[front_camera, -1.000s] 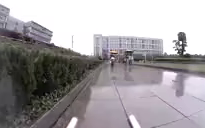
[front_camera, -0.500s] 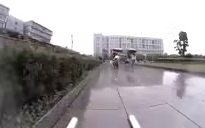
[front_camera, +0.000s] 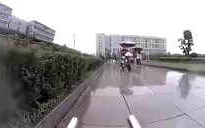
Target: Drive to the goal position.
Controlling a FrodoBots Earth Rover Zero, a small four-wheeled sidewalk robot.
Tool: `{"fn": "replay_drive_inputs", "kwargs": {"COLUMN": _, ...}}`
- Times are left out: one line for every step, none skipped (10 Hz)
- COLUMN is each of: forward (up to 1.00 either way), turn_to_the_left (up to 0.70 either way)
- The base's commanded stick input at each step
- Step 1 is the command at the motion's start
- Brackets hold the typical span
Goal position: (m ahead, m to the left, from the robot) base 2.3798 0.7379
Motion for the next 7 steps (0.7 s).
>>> {"fn": "replay_drive_inputs", "kwargs": {"forward": 0.7, "turn_to_the_left": 0.0}}
{"fn": "replay_drive_inputs", "kwargs": {"forward": 0.7, "turn_to_the_left": 0.0}}
{"fn": "replay_drive_inputs", "kwargs": {"forward": 0.7, "turn_to_the_left": 0.0}}
{"fn": "replay_drive_inputs", "kwargs": {"forward": 0.7, "turn_to_the_left": 0.0}}
{"fn": "replay_drive_inputs", "kwargs": {"forward": 0.7, "turn_to_the_left": 0.0}}
{"fn": "replay_drive_inputs", "kwargs": {"forward": 0.7, "turn_to_the_left": 0.0}}
{"fn": "replay_drive_inputs", "kwargs": {"forward": 0.7, "turn_to_the_left": 0.0}}
